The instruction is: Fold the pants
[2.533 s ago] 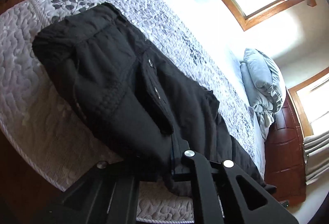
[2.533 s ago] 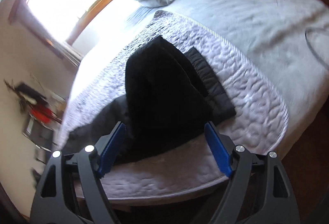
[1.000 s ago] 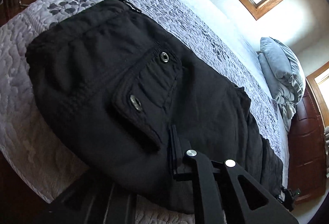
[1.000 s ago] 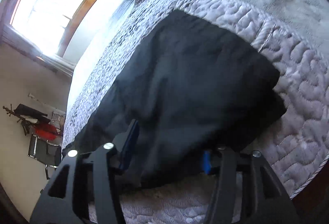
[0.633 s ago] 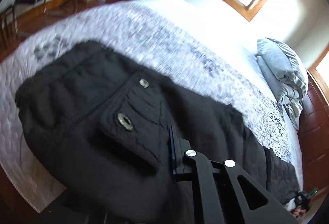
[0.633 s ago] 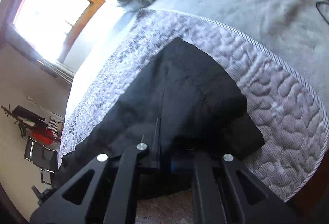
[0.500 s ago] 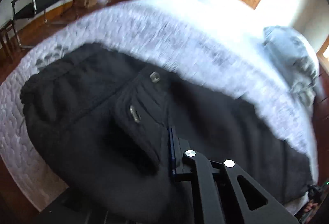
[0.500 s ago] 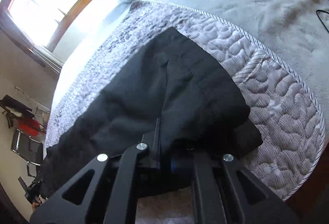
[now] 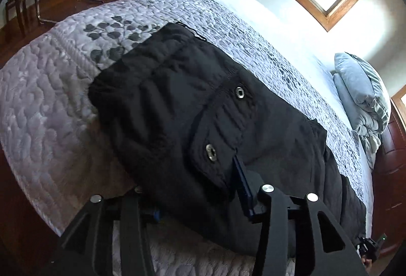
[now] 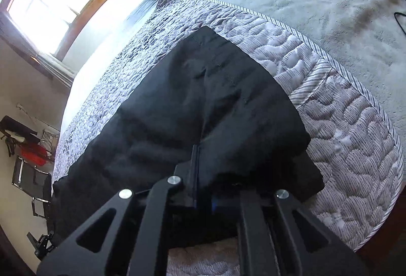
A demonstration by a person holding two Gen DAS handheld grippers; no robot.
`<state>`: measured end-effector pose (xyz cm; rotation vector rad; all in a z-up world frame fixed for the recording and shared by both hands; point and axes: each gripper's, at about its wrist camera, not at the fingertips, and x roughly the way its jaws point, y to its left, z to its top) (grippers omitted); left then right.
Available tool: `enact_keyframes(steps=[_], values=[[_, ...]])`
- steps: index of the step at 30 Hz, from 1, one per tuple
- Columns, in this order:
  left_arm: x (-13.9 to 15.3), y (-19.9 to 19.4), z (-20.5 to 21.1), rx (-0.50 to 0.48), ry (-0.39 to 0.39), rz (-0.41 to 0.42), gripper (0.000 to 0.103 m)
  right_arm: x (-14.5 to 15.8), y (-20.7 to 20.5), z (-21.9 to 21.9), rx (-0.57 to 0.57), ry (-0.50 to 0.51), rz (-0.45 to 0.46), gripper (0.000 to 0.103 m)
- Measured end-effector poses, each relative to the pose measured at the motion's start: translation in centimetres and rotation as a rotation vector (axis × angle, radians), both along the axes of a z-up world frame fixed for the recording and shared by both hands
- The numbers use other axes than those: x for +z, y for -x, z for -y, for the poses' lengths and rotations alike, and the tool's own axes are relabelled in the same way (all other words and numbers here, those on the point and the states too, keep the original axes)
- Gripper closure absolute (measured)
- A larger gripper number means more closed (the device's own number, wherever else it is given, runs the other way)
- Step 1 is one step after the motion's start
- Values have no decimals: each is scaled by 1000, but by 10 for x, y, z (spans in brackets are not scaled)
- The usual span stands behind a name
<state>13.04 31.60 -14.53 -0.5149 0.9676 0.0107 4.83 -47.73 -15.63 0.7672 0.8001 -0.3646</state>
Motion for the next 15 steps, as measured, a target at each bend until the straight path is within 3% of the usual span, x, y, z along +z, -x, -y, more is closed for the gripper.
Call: enact_keyframes(steps=[4, 5, 7, 11, 13, 15], values=[[11, 19, -1, 32, -108, -29, 29, 7, 11, -3, -5, -2, -5, 63], [13, 24, -3, 41, -94, -24, 20, 7, 18, -4, -2, -41, 25, 59], [13, 37, -1, 47, -21, -21, 14, 4, 23, -9, 21, -134, 52, 58], [5, 44, 24, 11, 69, -61, 14, -3, 24, -31, 71, -245, 89, 58], [2, 44, 38, -5, 86, -59, 14, -10, 18, -43, 84, -283, 62, 66], [-5, 40, 53, -23, 101, -64, 14, -14, 11, -51, 109, -272, 38, 101]])
